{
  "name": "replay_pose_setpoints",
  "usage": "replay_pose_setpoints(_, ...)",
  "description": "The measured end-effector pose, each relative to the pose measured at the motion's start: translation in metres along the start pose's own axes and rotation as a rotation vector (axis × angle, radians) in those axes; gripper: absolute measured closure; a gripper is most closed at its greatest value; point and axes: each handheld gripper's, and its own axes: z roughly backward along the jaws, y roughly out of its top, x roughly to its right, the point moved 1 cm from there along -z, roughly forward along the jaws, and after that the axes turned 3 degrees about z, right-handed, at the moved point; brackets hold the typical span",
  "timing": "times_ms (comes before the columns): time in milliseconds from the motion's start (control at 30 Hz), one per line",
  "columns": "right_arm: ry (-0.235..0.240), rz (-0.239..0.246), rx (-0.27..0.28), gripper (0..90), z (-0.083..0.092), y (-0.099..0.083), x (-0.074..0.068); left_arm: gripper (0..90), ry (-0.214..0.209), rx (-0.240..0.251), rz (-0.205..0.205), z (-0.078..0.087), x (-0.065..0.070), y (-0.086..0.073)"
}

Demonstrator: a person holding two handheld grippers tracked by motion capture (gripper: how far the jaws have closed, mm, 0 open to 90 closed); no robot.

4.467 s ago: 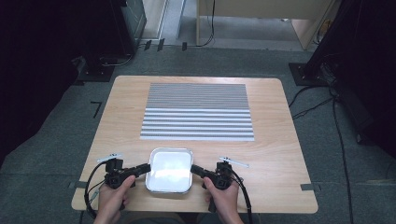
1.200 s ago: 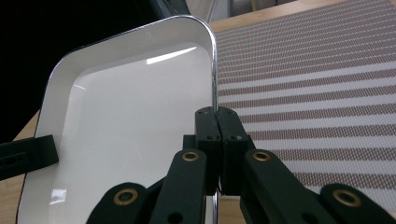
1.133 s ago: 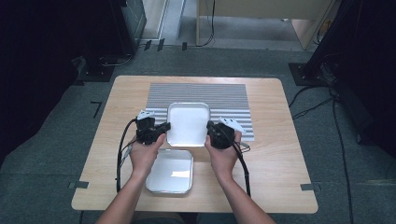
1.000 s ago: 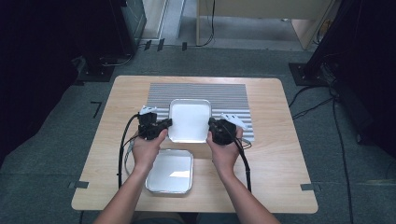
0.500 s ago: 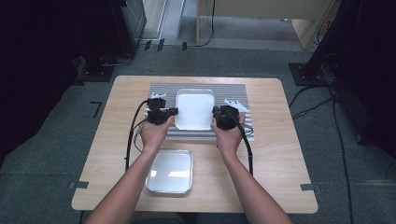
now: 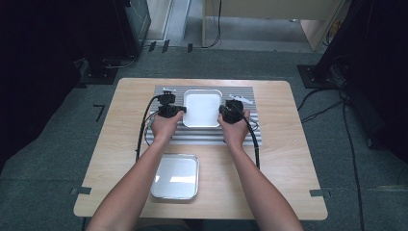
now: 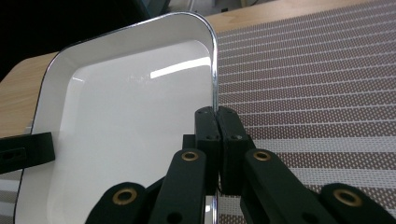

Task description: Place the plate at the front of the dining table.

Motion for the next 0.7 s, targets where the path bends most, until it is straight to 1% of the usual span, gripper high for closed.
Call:
replay_pose_setpoints(33,-0.004,-0.008,-0.010,89.7,-0.004,-0.001,0.002,87.9,0.004,-0.004,0.008,-0.004,0.000,0.002)
replay_pose_setpoints(67,-0.009,-0.018,-0.016,89.6,-0.009,-0.002,0.004,88.0,0.008,-0.011,0.009,-0.006,0.000,0.003)
replay_pose_setpoints(167,-0.024,-0.007,-0.032,89.3,-0.020,-0.003,0.008,87.9,0.030,-0.028,0.005,-0.016,0.001,0.005)
replay_pose_setpoints(333,-0.039,0.018,-0.050,89.3,-0.033,-0.001,0.015,86.3,0.031,-0.058,0.017,-0.031,-0.004,0.002)
replay_pose_setpoints(367,-0.037,0.029,-0.053,89.1,-0.036,-0.001,0.015,85.6,0.027,-0.059,0.032,-0.033,-0.006,0.002)
replay_pose_setpoints(433,-0.036,0.032,-0.059,88.3,-0.039,-0.001,0.016,85.3,0.017,-0.059,0.055,-0.037,-0.009,0.002)
replay_pose_setpoints(500,-0.032,0.037,-0.064,87.8,-0.043,-0.002,0.018,85.1,0.024,-0.054,0.052,-0.039,-0.009,0.003)
replay_pose_setpoints(567,-0.040,0.040,-0.075,87.6,-0.048,-0.003,0.020,85.0,0.033,-0.048,0.047,-0.041,-0.007,0.005)
replay_pose_setpoints(633,-0.041,0.025,-0.074,87.6,-0.050,-0.003,0.021,84.9,0.042,-0.042,0.041,-0.043,-0.007,0.006)
replay_pose_setpoints(700,-0.045,0.018,-0.069,87.6,-0.052,-0.003,0.021,84.9,0.041,-0.038,0.045,-0.044,-0.007,0.007)
